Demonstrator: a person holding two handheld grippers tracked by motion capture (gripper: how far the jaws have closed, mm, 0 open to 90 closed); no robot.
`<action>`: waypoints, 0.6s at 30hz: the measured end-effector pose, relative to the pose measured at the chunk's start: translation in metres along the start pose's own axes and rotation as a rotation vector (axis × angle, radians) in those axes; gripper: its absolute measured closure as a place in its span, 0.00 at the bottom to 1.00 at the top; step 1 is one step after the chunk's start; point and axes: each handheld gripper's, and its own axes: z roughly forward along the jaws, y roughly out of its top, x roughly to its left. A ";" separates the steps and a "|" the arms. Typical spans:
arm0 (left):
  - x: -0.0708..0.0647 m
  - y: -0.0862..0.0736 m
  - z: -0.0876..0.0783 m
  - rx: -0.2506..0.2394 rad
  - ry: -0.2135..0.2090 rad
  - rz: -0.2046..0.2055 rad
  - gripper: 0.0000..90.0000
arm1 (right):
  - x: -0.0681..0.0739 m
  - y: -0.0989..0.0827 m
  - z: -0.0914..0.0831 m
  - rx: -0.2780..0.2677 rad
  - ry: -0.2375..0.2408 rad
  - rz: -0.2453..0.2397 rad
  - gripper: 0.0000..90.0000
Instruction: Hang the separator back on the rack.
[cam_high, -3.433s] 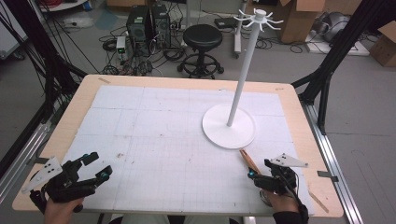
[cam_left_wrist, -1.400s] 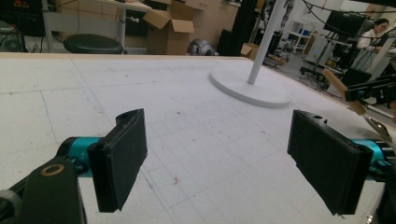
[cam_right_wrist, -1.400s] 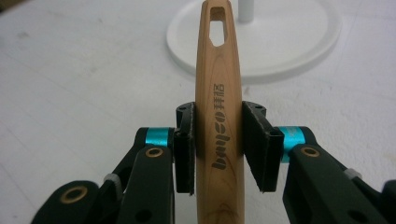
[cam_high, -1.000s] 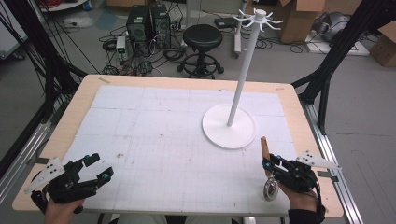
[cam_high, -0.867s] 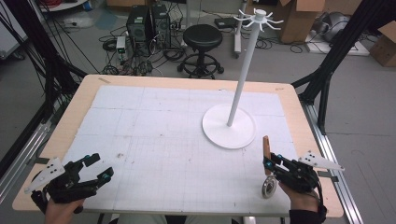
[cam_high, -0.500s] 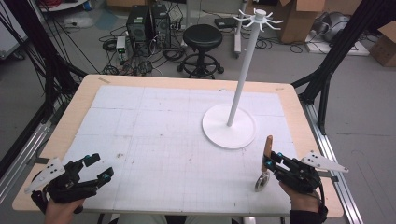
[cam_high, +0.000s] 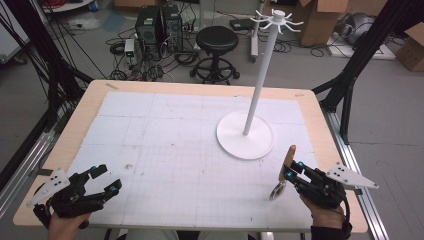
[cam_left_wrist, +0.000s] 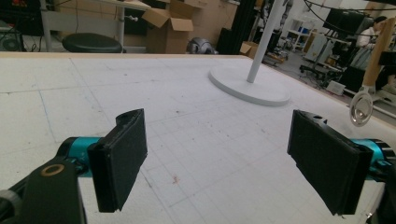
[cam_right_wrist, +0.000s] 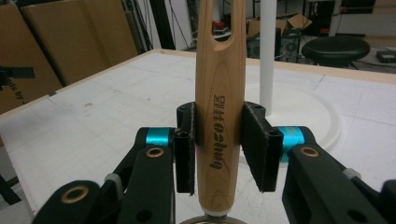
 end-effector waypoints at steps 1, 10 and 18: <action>0.000 0.000 0.000 0.001 0.000 0.000 0.23 | 0.001 0.001 0.000 0.001 0.008 0.002 0.74; -0.004 0.005 0.000 -0.004 -0.024 0.018 0.23 | 0.019 0.009 0.016 0.013 0.136 -0.041 0.74; -0.024 0.031 0.009 -0.042 -0.210 0.015 0.26 | 0.047 0.017 0.047 0.006 0.353 -0.057 0.74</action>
